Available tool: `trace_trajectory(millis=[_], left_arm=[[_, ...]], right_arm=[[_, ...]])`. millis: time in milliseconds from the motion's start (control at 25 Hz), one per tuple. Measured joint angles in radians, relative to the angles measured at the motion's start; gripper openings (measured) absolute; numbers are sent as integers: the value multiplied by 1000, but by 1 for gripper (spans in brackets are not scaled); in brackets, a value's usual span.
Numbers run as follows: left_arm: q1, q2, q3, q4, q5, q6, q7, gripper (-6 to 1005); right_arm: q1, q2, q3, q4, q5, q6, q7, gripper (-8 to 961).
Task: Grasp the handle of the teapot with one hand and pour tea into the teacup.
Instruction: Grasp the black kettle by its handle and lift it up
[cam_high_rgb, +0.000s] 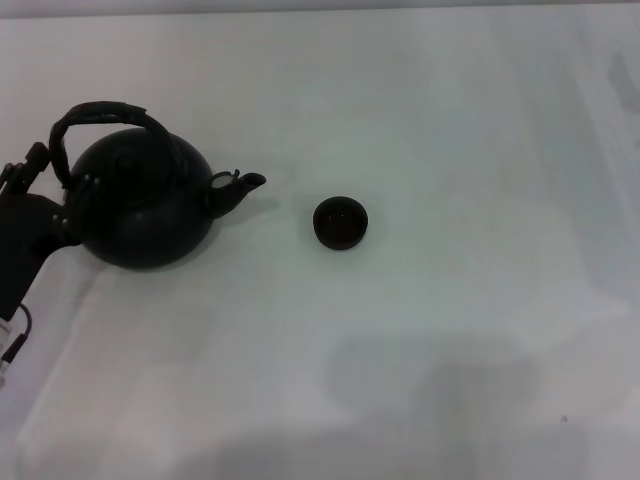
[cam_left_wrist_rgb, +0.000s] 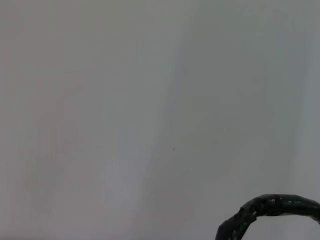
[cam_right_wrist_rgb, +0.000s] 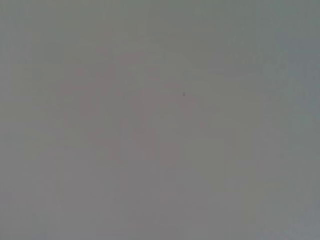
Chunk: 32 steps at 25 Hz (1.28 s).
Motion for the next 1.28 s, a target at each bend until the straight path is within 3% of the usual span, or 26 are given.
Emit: trace_trajectory(millis=[680, 1280], left_arm=[[-25, -1, 5, -5, -57, -45, 100, 699], [-43, 1, 9, -5, -50, -70, 114, 324]], right_arm=[[-11, -3, 0, -5, 0, 0, 26, 826], [-13, -3, 0, -8, 0, 1, 40, 826]])
